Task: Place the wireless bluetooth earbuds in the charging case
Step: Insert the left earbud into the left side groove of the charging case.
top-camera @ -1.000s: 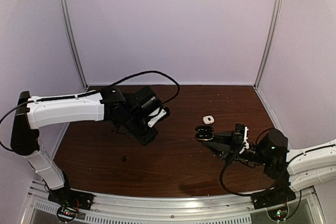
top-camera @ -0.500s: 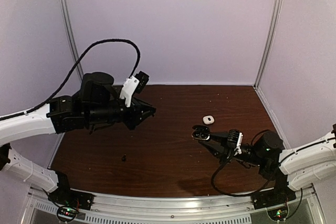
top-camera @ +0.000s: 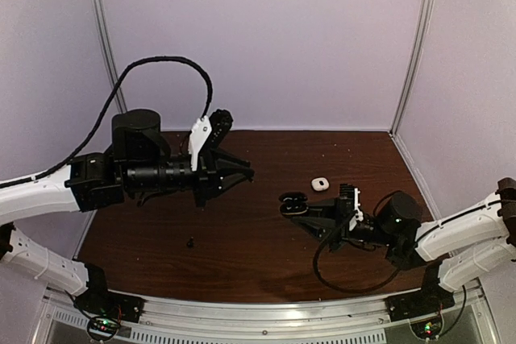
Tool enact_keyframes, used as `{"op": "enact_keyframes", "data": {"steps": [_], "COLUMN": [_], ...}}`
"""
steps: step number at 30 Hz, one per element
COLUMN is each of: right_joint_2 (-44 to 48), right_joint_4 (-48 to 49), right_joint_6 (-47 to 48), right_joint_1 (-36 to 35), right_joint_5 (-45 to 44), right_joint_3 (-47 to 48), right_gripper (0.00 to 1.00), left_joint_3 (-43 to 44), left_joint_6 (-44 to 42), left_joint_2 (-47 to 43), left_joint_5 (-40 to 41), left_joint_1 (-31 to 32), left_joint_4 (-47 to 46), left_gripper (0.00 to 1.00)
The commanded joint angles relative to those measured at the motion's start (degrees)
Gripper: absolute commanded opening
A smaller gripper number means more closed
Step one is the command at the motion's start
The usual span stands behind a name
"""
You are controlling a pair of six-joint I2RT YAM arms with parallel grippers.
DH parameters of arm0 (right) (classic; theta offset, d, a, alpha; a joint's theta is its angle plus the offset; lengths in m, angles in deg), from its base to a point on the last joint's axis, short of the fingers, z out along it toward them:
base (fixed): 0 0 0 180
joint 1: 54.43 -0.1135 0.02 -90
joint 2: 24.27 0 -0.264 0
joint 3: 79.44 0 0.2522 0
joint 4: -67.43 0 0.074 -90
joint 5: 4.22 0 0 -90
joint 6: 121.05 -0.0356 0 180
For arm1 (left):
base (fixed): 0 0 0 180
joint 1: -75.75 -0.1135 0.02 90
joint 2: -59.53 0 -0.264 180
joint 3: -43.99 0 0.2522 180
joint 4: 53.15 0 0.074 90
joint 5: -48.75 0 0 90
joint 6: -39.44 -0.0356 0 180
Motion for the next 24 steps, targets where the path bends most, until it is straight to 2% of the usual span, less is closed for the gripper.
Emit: {"op": "enact_keyframes", "data": {"steps": [1,4,9,24], "right_joint_2": [-2.28,-4.12,-5.38,-6.81], "right_joint_4": [4.46,7.61,10.07,10.13], "right_joint_6": [-9.73,-13.61,-14.79,-15.62], "right_joint_1": [1.64,2.60,2.74,2.74], "right_joint_5": [6.54,9.45,9.93,10.81], "right_joint_3": [1.83,2.23,2.56,3.88], "right_gripper": [0.00,0.00,0.00,0.00], "left_joint_3": [-0.02,-0.14,0.28,2.23], "left_joint_6": [-4.13,-4.83,-6.54,-8.61], "left_joint_2": [-0.94,-0.54,0.73,5.73], "left_joint_5": [-6.21,-8.00,-9.32,-9.02], "left_joint_1": [0.78,1.21,2.94,5.20], "left_joint_4": [-4.46,-4.60,-4.59,-4.17], "left_gripper": [0.06,0.06,0.05,0.04]}}
